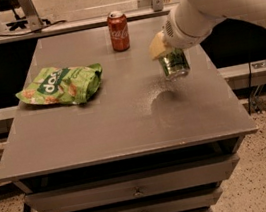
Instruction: Place green can upright
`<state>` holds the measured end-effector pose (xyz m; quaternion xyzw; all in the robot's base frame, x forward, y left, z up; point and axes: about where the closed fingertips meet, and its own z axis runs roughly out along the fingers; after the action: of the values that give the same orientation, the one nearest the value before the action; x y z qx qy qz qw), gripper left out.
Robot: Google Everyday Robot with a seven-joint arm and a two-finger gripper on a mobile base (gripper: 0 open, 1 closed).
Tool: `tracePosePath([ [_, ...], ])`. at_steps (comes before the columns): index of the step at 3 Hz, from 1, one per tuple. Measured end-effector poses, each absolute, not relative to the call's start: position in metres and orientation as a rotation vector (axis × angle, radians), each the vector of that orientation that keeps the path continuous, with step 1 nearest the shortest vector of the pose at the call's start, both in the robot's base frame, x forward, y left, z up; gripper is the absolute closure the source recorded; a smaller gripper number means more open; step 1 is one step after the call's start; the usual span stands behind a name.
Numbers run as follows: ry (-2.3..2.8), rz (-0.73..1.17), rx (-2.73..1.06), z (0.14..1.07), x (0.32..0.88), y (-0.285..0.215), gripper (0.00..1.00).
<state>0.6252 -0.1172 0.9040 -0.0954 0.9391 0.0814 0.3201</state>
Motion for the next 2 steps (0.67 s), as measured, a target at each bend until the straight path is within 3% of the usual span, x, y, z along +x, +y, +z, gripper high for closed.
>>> tracePosePath([
  [2,2.13,0.458,-0.346,0.938,0.654,-0.104,1.0],
])
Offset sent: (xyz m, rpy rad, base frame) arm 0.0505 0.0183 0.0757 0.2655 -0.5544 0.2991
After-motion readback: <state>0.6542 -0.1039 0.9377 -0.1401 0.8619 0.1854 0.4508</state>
